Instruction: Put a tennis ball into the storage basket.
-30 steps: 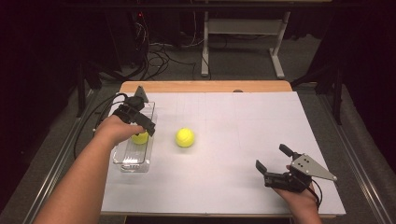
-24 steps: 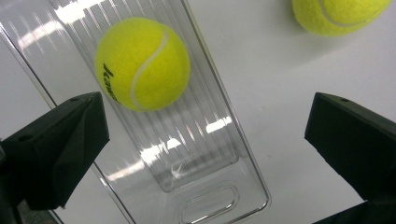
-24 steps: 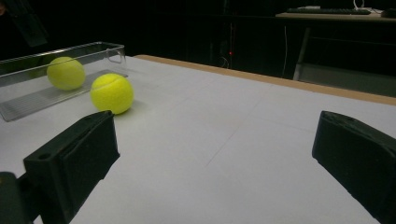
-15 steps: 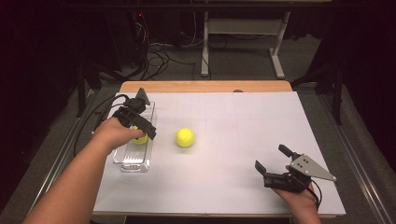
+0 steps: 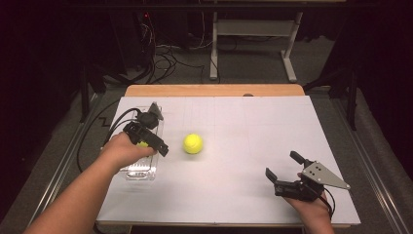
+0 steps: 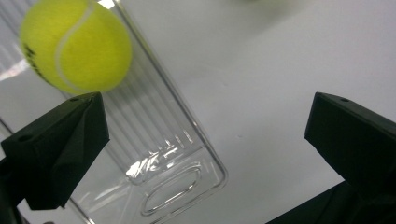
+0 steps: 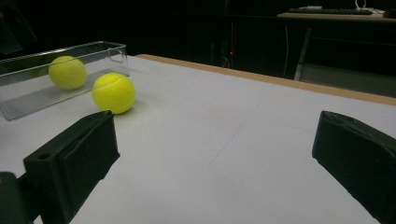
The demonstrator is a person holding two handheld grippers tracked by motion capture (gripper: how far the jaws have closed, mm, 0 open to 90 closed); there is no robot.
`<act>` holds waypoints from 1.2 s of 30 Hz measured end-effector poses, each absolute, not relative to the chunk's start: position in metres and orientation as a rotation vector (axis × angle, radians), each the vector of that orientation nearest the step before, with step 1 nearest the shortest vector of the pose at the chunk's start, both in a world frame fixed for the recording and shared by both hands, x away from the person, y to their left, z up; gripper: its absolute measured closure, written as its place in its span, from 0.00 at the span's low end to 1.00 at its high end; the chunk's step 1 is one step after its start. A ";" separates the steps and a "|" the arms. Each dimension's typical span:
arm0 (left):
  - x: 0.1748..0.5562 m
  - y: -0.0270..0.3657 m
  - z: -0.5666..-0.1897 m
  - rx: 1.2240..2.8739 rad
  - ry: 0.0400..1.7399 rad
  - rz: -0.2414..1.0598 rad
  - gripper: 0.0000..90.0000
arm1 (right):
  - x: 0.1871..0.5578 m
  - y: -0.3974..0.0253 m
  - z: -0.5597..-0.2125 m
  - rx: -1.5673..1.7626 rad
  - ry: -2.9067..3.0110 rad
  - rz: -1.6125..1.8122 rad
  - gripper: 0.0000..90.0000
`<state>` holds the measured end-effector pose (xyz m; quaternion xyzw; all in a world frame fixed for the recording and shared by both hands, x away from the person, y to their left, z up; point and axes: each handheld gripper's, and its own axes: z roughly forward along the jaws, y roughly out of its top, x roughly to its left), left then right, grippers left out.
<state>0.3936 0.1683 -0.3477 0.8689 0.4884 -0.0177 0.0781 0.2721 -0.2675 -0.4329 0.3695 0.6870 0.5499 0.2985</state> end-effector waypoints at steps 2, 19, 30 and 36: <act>0.389 0.163 -0.351 2.617 1.437 -0.053 0.01 | 0.272 -0.267 -0.433 0.981 1.827 1.460 0.01; 0.357 0.124 -0.371 2.685 1.254 -0.068 0.02 | 0.272 -0.267 -0.433 0.977 1.826 1.461 0.01; 0.336 0.105 -0.381 2.690 1.126 -0.151 0.01 | 0.277 -0.265 -0.435 0.994 1.830 1.460 0.01; 0.334 0.102 -0.390 2.692 1.125 -0.176 0.01 | 0.276 -0.264 -0.434 0.983 1.834 1.457 0.01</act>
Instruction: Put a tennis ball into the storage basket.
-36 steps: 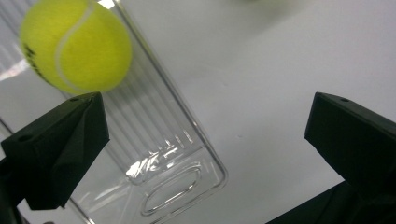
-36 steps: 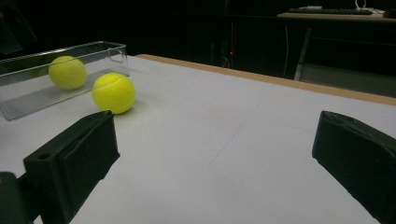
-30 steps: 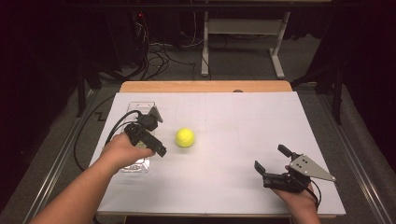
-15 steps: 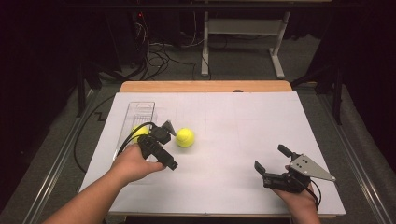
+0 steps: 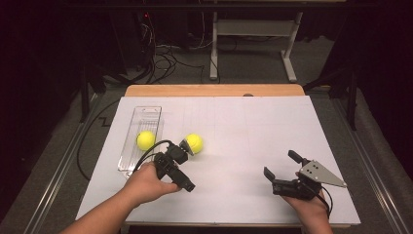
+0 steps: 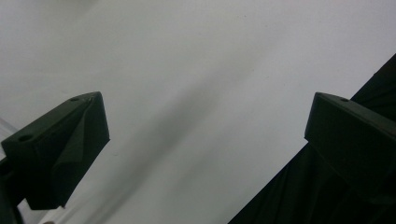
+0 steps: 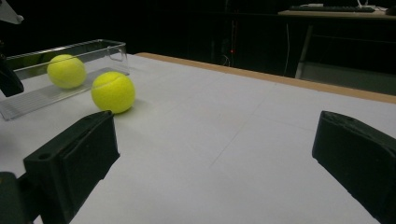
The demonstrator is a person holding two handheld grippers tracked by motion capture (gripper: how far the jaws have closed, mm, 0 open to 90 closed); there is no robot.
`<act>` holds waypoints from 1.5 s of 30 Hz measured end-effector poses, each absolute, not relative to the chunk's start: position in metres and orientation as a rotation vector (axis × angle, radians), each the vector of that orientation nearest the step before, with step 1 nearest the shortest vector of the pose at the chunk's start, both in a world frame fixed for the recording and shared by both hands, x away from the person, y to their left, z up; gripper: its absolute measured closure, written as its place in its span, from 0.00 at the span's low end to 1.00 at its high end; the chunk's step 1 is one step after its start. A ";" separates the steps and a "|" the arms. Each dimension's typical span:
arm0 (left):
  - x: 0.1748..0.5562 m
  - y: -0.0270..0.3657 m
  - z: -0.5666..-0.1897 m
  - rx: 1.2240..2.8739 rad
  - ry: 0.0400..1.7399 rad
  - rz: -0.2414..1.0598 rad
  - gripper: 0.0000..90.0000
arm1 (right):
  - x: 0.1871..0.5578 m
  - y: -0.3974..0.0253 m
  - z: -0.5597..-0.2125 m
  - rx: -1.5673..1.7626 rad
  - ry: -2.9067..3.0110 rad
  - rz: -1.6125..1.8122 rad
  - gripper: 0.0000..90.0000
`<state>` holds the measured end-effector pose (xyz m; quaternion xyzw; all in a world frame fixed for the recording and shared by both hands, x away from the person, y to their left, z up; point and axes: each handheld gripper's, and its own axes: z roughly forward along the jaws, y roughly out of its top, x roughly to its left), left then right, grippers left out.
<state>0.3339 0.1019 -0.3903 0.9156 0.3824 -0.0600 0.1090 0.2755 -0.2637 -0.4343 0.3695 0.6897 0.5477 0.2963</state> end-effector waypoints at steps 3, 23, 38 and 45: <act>0.336 0.102 -0.391 2.690 1.130 -0.173 0.01 | 0.276 -0.265 -0.435 0.987 1.832 1.454 0.01; 0.358 0.101 -0.389 2.631 1.202 -0.166 0.01 | 0.277 -0.265 -0.435 0.986 1.829 1.464 0.01; 0.377 0.099 -0.385 2.613 1.248 -0.156 0.01 | 0.276 -0.267 -0.433 0.978 1.823 1.476 0.01; 0.390 0.097 -0.380 2.602 1.271 -0.149 0.01 | 0.276 -0.267 -0.432 0.973 1.820 1.479 0.01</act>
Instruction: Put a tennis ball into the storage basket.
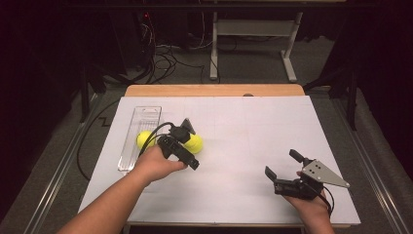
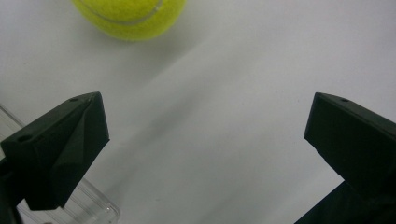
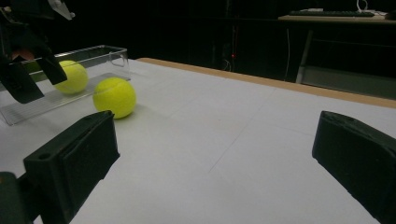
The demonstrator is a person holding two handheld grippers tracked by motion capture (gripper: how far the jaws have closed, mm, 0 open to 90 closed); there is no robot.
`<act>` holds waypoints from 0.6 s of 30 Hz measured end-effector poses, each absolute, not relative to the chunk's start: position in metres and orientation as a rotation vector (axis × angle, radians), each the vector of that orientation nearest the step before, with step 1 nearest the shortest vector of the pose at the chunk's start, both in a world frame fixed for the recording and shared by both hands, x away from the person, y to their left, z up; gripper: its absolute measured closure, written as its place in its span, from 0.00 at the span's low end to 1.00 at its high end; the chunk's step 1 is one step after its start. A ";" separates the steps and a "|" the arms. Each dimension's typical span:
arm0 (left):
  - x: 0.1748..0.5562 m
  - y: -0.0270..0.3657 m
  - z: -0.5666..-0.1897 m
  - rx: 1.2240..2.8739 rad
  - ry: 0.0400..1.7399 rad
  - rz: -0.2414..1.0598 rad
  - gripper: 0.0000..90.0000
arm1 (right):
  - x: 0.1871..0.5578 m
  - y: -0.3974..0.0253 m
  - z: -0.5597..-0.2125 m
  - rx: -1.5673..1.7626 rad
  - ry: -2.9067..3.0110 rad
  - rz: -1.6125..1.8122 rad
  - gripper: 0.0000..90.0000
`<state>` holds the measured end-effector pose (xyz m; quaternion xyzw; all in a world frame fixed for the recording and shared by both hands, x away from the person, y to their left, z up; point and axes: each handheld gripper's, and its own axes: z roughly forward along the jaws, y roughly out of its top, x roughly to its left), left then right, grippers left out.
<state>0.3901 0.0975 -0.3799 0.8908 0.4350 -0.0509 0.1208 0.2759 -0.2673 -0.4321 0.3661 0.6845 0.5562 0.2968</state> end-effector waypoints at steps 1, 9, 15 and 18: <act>0.392 0.097 -0.380 2.604 1.272 -0.153 0.01 | 0.276 -0.267 -0.432 0.978 1.819 1.481 0.01; 0.398 0.097 -0.381 2.591 1.286 -0.161 0.01 | 0.276 -0.270 -0.431 0.970 1.815 1.480 0.01; 0.402 0.096 -0.384 2.575 1.294 -0.158 0.01 | 0.276 -0.269 -0.431 0.969 1.816 1.482 0.01; 0.403 0.095 -0.385 2.574 1.300 -0.156 0.01 | 0.276 -0.269 -0.431 0.967 1.819 1.481 0.01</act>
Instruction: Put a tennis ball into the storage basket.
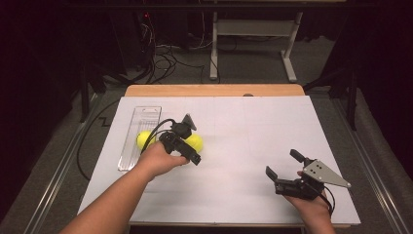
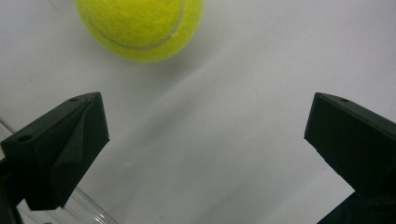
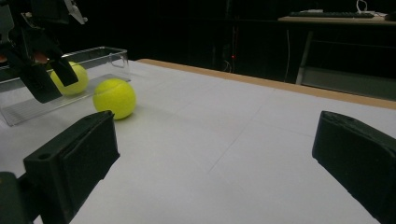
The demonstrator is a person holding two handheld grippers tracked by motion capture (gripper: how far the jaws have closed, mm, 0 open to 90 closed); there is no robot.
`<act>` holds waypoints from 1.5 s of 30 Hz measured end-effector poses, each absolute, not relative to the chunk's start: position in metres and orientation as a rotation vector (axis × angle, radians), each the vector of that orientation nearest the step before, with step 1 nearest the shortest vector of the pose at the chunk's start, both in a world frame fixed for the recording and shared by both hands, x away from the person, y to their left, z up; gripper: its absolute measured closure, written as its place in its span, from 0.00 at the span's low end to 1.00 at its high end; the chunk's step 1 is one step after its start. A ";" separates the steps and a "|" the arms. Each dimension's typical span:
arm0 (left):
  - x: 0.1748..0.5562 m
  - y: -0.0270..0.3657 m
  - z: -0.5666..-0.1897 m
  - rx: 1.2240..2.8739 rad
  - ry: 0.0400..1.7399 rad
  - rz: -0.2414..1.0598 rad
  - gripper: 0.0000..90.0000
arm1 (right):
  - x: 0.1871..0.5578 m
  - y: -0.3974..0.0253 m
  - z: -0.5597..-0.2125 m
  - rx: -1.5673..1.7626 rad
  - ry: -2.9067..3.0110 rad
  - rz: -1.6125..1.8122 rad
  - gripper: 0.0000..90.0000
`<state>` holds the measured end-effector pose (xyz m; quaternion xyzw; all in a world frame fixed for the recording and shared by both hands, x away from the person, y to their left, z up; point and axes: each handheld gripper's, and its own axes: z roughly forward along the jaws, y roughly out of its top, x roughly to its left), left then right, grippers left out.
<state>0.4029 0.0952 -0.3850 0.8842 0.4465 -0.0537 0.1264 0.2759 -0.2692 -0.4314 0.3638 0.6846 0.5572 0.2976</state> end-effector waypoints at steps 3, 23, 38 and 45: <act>0.405 0.095 -0.385 2.579 1.305 -0.151 0.01 | 0.276 -0.269 -0.431 0.968 1.819 1.480 0.01; 0.428 0.084 -0.385 2.564 1.320 -0.118 0.01 | 0.277 -0.271 -0.432 0.971 1.815 1.487 0.01; 0.447 0.077 -0.393 2.549 1.360 -0.085 0.02 | 0.277 -0.272 -0.431 0.973 1.814 1.490 0.01; 0.453 0.077 -0.401 2.559 1.391 -0.075 0.03 | 0.276 -0.272 -0.432 0.974 1.815 1.493 0.01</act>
